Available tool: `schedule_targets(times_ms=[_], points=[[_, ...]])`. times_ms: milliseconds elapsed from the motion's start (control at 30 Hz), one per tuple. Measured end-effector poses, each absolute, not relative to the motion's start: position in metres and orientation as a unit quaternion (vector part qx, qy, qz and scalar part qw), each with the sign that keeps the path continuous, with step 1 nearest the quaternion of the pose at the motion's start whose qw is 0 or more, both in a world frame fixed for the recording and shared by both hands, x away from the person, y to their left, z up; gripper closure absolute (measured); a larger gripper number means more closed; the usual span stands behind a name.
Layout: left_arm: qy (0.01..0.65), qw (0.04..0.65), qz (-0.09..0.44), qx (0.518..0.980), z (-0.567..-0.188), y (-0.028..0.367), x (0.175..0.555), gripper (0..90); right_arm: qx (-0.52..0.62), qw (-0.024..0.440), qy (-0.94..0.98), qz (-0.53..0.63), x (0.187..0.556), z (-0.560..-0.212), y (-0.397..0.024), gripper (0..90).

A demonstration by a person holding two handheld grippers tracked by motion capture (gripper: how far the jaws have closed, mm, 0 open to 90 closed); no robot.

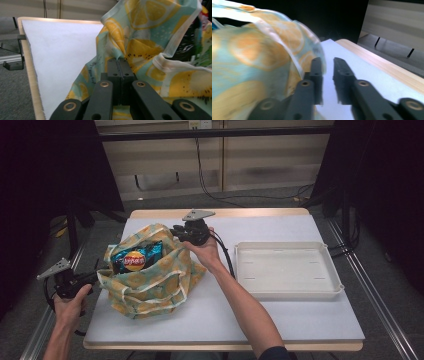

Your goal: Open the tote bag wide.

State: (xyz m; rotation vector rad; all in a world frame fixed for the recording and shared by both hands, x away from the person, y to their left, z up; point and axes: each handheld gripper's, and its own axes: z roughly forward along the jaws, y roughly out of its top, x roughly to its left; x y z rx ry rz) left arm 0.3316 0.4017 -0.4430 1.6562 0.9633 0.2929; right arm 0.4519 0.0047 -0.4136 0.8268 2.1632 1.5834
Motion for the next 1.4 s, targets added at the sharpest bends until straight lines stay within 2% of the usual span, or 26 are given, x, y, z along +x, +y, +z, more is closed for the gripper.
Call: schedule_targets(times_ms=[100,133,167,533,700,967,1067,1167,1200,1267,1300,1333,1367,1400], points=[[0.405,0.576,0.128,0.699,-0.439,0.401,0.326,87.8,0.290,0.170,0.752,0.567,0.446,-0.408,0.000,65.8],[0.407,0.577,0.134,0.695,-0.437,0.402,0.323,82.1,0.282,0.170,0.748,0.576,0.439,-0.402,-0.004,62.3],[0.407,0.575,0.140,0.696,-0.436,0.403,0.322,81.8,0.278,0.170,0.746,0.580,0.436,-0.400,-0.005,61.5],[0.402,0.588,0.169,0.681,-0.412,0.409,0.310,62.4,0.236,0.150,0.751,0.598,0.411,-0.392,-0.006,63.5],[0.391,0.588,0.181,0.685,-0.404,0.410,0.303,58.4,0.227,0.143,0.756,0.597,0.408,-0.395,-0.001,62.5],[0.365,0.611,0.184,0.678,-0.391,0.407,0.289,57.5,0.213,0.134,0.756,0.604,0.406,-0.394,0.001,59.0],[0.348,0.617,0.182,0.682,-0.384,0.401,0.286,54.9,0.211,0.128,0.758,0.604,0.405,-0.394,0.001,56.7],[0.336,0.616,0.178,0.690,-0.381,0.392,0.285,47.5,0.206,0.131,0.771,0.589,0.404,-0.398,0.006,55.2],[0.332,0.613,0.180,0.694,-0.380,0.389,0.285,44.5,0.204,0.135,0.774,0.583,0.404,-0.400,0.009,57.5],[0.331,0.604,0.186,0.701,-0.380,0.382,0.289,38.8,0.206,0.141,0.771,0.586,0.405,-0.400,0.011,68.2],[0.331,0.604,0.186,0.701,-0.380,0.382,0.289,35.8,0.206,0.141,0.771,0.586,0.405,-0.400,0.011,68.2],[0.339,0.600,0.185,0.701,-0.381,0.379,0.295,35.0,0.205,0.144,0.769,0.589,0.407,-0.399,0.011,82.3],[0.339,0.600,0.185,0.701,-0.381,0.379,0.295,35.0,0.206,0.144,0.767,0.591,0.409,-0.398,0.011,87.8],[0.348,0.591,0.191,0.702,-0.381,0.377,0.299,35.0,0.206,0.144,0.767,0.591,0.409,-0.398,0.011,87.8]])
